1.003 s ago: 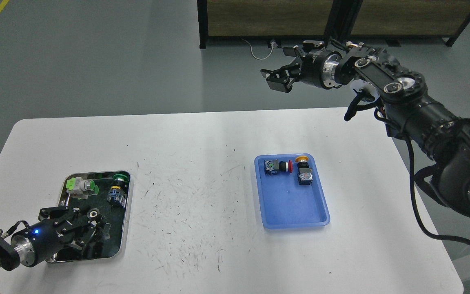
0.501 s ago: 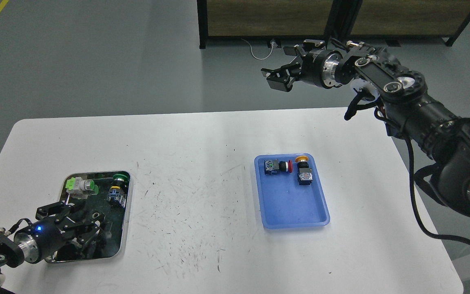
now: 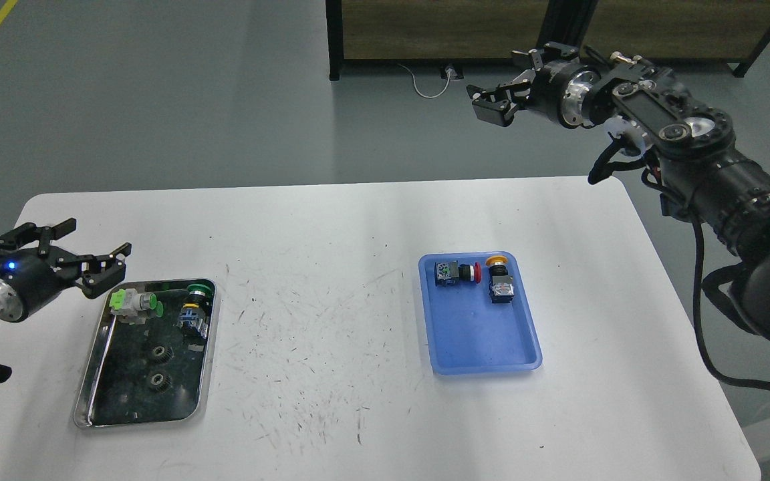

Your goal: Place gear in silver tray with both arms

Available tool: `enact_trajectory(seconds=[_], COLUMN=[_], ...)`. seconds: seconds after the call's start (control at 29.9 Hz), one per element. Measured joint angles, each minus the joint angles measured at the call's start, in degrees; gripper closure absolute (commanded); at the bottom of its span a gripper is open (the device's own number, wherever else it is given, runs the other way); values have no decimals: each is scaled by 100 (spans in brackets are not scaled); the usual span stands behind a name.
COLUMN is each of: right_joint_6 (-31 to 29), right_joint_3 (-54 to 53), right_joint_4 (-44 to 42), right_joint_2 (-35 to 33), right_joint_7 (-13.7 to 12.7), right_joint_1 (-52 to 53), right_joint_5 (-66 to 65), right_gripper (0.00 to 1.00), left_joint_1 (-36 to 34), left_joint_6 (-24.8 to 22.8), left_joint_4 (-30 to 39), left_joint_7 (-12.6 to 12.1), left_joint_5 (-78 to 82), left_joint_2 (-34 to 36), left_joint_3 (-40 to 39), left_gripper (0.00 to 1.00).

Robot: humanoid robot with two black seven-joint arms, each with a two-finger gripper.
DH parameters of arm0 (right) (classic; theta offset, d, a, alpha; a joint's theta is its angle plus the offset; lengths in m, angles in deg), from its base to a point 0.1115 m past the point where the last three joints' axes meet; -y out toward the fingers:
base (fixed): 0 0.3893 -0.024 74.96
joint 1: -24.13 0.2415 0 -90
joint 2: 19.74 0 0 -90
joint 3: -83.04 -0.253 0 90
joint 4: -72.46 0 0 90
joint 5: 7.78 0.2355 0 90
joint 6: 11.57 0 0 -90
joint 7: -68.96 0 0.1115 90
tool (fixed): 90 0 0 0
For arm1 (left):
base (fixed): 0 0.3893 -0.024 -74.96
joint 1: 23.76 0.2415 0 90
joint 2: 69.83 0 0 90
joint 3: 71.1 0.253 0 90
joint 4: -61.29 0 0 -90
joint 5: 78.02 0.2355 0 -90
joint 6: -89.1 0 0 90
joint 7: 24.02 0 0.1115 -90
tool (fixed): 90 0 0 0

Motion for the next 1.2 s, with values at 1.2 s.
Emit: enact_trajectory(seconds=[1.2], right_joint_6=[699], right_joint_3=[-2107], right_joint_4=[-29], right_joint_2=[-1360], right_joint_7=[225], right_joint_1=[-465], right_joint_5=[515], right_gripper=[1], left_joint_1=[-3468], left_joint_6=[130], left_joint_4=[-2558], left_joint_7=[-1115], left_joint_5=[-931], left_joint_2=[-2627], left_joint_3=[-37], left_gripper=[2])
